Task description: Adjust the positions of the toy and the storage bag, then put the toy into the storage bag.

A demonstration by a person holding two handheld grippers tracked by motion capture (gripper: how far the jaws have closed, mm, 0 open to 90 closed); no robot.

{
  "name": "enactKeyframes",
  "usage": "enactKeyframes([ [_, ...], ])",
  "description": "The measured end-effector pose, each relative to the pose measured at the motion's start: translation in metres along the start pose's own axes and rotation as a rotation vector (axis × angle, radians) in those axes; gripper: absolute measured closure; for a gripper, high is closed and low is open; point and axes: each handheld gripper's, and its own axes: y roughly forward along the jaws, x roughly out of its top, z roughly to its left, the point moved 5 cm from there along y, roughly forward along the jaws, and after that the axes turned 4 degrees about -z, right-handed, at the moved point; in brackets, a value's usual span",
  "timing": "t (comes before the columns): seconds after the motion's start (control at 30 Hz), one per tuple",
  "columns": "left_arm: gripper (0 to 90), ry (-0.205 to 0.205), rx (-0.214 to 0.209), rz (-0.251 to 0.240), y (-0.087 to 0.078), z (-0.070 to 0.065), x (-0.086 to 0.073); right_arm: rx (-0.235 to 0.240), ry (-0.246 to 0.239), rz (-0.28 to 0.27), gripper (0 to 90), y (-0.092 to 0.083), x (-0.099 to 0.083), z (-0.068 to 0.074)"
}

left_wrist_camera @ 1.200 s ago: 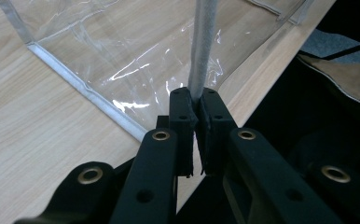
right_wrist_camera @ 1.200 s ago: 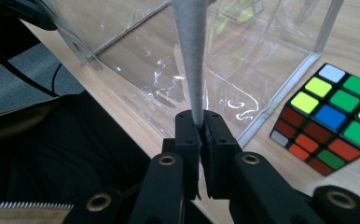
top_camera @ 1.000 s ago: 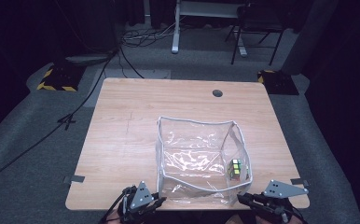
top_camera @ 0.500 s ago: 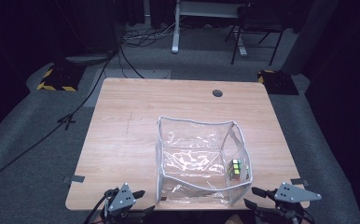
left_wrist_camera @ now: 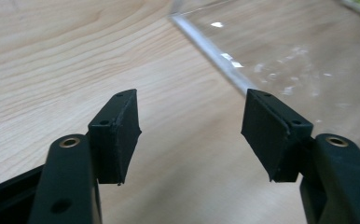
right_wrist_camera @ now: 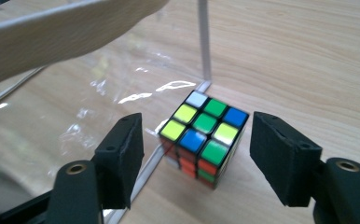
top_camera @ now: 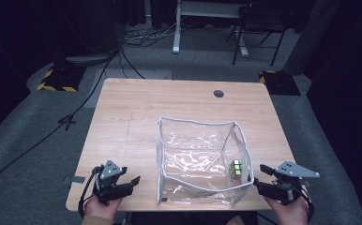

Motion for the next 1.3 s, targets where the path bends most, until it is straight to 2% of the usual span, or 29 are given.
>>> enactKeyframes([
  [0.03, 36.4, 0.0, 0.0, 0.0, 0.0, 0.0, 0.0, 0.0, 0.0, 0.0, 34.2, 0.0, 0.0, 0.0],
  [0.13, 36.4, -0.002, 0.041, 0.013, 0.015, 0.014, 0.003, -0.023, 0.016, 0.014, 30.0, 0.016, 0.002, -0.004],
  [0.17, 36.3, -0.002, 0.041, 0.013, 0.015, 0.014, 0.003, -0.023, 0.016, 0.014, 30.0, 0.016, 0.002, -0.004],
  [0.2, 36.2, 0.003, 0.066, 0.014, 0.018, 0.018, 0.004, -0.04, 0.011, 0.029, 28.8, 0.024, 0.001, -0.006],
  [0.3, 35.5, 0.0, 0.087, 0.03, 0.025, 0.024, 0.005, -0.041, 0.002, 0.044, 27.6, 0.033, -0.001, -0.007],
  [0.4, 35.1, 0.019, 0.11, 0.046, 0.031, 0.027, 0.003, -0.039, 0.003, 0.073, 25.9, 0.045, -0.005, -0.004],
  [0.5, 35.0, 0.029, 0.11, 0.059, 0.034, 0.026, 0.001, -0.038, -0.004, 0.09, 24.8, 0.05, -0.007, -0.005],
  [0.67, 34.9, 0.028, 0.112, 0.084, 0.038, 0.028, -0.004, -0.019, 0.056, 0.088, 21.7, 0.058, -0.011, -0.007],
  [0.77, 34.9, 0.023, 0.101, 0.074, 0.037, 0.029, -0.005, -0.015, 0.058, 0.092, 19.7, 0.059, -0.012, -0.004],
  [0.83, 34.7, 0.026, 0.105, 0.068, 0.037, 0.03, -0.005, -0.016, 0.039, 0.098, 19.6, 0.06, -0.013, -0.002],
  [0.9, 33.8, 0.047, 0.115, 0.069, 0.038, 0.029, -0.006, -0.027, 0.048, 0.114, 18.5, 0.064, -0.015, -0.001],
  [1.0, 33.4, 0.05, 0.115, 0.064, 0.039, 0.028, -0.006, -0.039, 0.054, 0.128, 18.5, 0.068, -0.016, -0.002],
  [1.07, 33.4, 0.056, 0.109, 0.058, 0.039, 0.029, -0.007, -0.059, 0.027, 0.148, 18.3, 0.072, -0.019, -0.005],
  [1.17, 33.3, 0.061, 0.11, 0.053, 0.039, 0.03, -0.007, -0.066, 0.035, 0.142, 18.8, 0.071, -0.02, -0.008],
  [1.3, 33.0, 0.066, 0.106, 0.045, 0.039, 0.03, -0.007, -0.086, 0.04, 0.154, 19.4, 0.061, -0.023, -0.021],
])
